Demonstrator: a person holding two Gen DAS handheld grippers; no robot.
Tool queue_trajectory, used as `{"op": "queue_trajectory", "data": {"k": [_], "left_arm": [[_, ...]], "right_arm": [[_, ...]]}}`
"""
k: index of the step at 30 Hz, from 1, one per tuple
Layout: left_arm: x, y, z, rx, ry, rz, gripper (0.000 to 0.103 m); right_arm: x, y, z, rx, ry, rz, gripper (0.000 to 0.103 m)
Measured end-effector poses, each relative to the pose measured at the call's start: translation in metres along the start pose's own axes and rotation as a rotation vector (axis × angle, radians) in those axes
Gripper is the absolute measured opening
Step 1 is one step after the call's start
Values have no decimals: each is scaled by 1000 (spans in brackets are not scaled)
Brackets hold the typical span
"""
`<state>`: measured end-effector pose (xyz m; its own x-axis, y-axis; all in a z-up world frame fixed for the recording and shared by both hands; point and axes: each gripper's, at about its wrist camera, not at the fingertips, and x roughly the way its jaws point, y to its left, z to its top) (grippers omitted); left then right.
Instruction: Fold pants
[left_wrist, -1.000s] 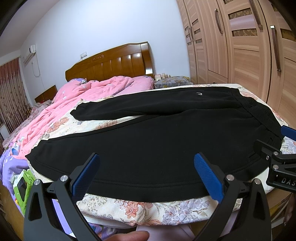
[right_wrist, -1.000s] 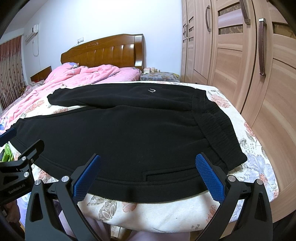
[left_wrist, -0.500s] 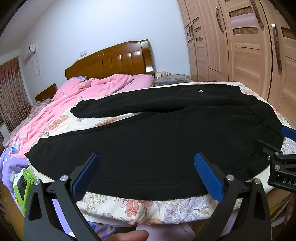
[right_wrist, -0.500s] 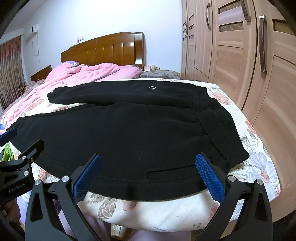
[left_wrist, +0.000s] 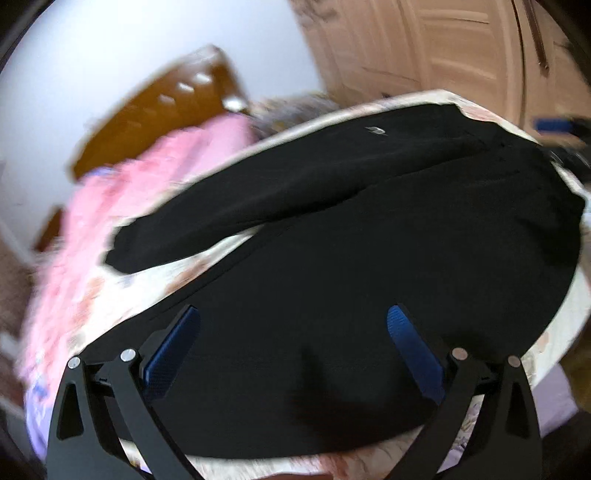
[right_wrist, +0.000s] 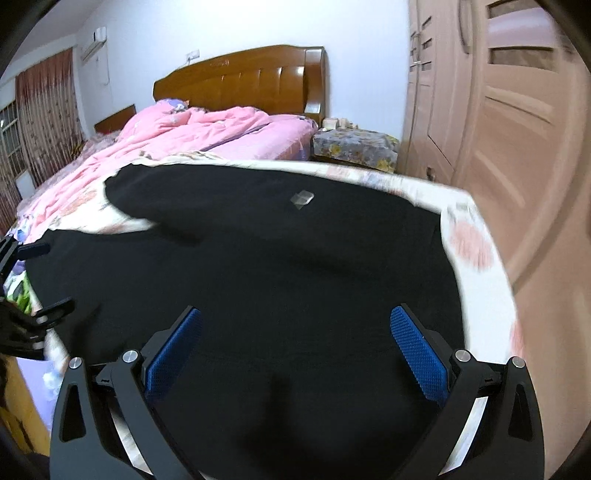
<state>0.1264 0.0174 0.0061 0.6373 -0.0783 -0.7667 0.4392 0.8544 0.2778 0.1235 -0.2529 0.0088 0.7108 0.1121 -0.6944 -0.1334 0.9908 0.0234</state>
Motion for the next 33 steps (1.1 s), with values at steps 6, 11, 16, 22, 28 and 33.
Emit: {"op": "queue_trajectory", "data": {"k": [6, 11, 16, 22, 28, 33], "left_arm": [[60, 77, 80, -117, -20, -290, 101], [129, 120, 140, -105, 2, -357, 101], [210, 166, 189, -113, 68, -446, 101], [262, 170, 221, 11, 61, -550, 100], [269, 136, 245, 241, -17, -618, 100], [278, 127, 264, 371, -6, -676, 100]], "right_arm": [[111, -65, 93, 2, 158, 69, 99], [211, -98, 135, -25, 319, 60, 99], [253, -113, 139, -91, 359, 167, 95], [229, -107, 131, -182, 296, 298, 33], [158, -78, 122, -302, 84, 147, 10], [111, -51, 108, -335, -12, 112, 10]]}}
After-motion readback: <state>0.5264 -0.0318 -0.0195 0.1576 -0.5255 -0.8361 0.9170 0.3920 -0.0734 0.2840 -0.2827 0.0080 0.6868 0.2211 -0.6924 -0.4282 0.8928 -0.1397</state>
